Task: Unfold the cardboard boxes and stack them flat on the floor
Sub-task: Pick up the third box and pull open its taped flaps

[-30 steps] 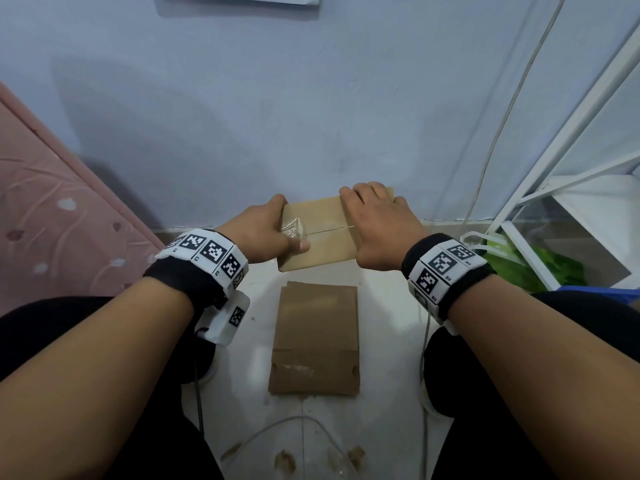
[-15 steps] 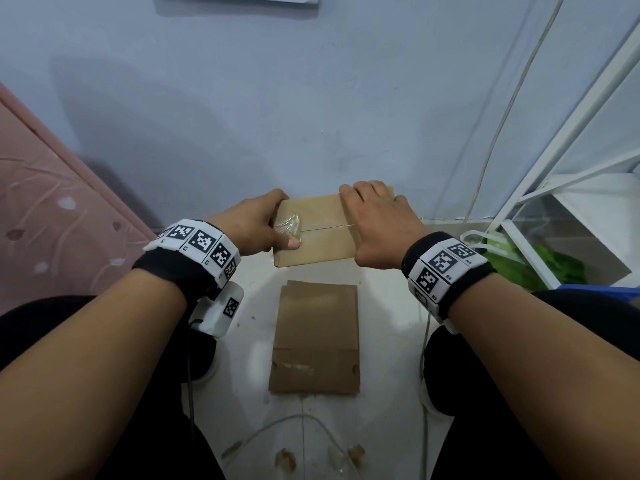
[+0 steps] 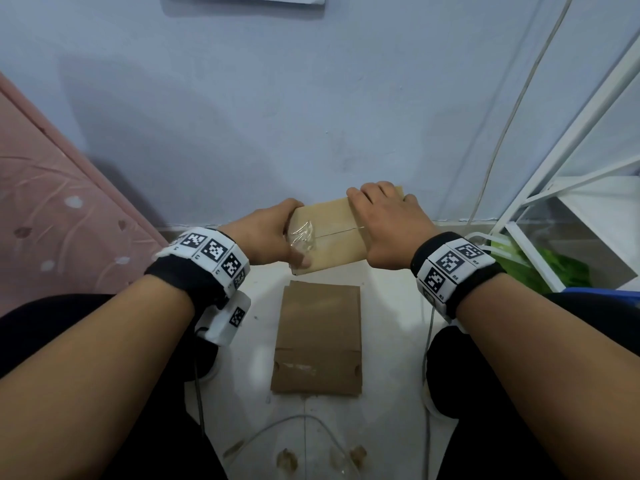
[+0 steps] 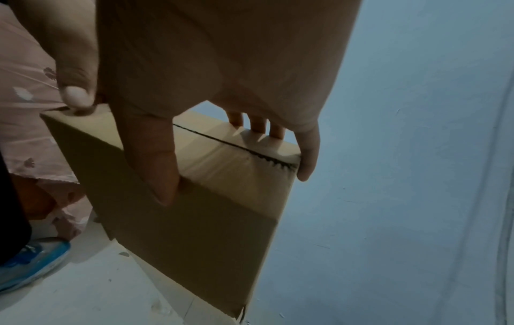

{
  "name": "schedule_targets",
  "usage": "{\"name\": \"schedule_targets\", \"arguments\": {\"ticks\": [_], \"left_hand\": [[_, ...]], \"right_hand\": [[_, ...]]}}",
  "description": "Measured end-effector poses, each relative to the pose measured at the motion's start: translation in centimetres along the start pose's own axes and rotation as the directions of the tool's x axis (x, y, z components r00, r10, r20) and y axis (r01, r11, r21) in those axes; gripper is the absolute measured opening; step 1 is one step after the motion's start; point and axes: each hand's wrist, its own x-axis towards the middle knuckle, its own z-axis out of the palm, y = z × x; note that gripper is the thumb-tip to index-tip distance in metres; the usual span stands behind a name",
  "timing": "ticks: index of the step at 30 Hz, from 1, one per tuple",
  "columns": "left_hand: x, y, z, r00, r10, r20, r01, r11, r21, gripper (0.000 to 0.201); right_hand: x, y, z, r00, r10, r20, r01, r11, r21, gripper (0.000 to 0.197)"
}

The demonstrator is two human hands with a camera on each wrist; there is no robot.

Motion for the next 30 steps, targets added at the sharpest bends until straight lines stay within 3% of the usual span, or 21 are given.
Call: {"name": "schedule_targets", "arguments": {"ticks": [7, 18, 30], "left_hand": [[0.0, 1.2, 1.6, 0.965, -0.101, -0.240, 0.087, 0.994, -0.072, 0.057], [0.0, 0.9, 0.9, 0.976, -0.109, -0.189, 0.070, 0.977, -0.200, 0.043], [0.1, 0.6, 0.4, 0.984, -0.085, -0.158, 0.041, 0.965, -0.260, 0.046]], "right_hand": [[0.1, -0.6, 0.1, 1.000, -0.018, -0.001, 0.018, 1.000, -0.009, 0.083], [0.1, -0.8, 0.0, 1.000, -0.007, 0.005, 0.007, 1.000, 0.004, 0.086], [0.1, -0.5, 0.1, 1.000, 0.018, 0.016, -0.019, 0.999, 0.042, 0.089]]}}
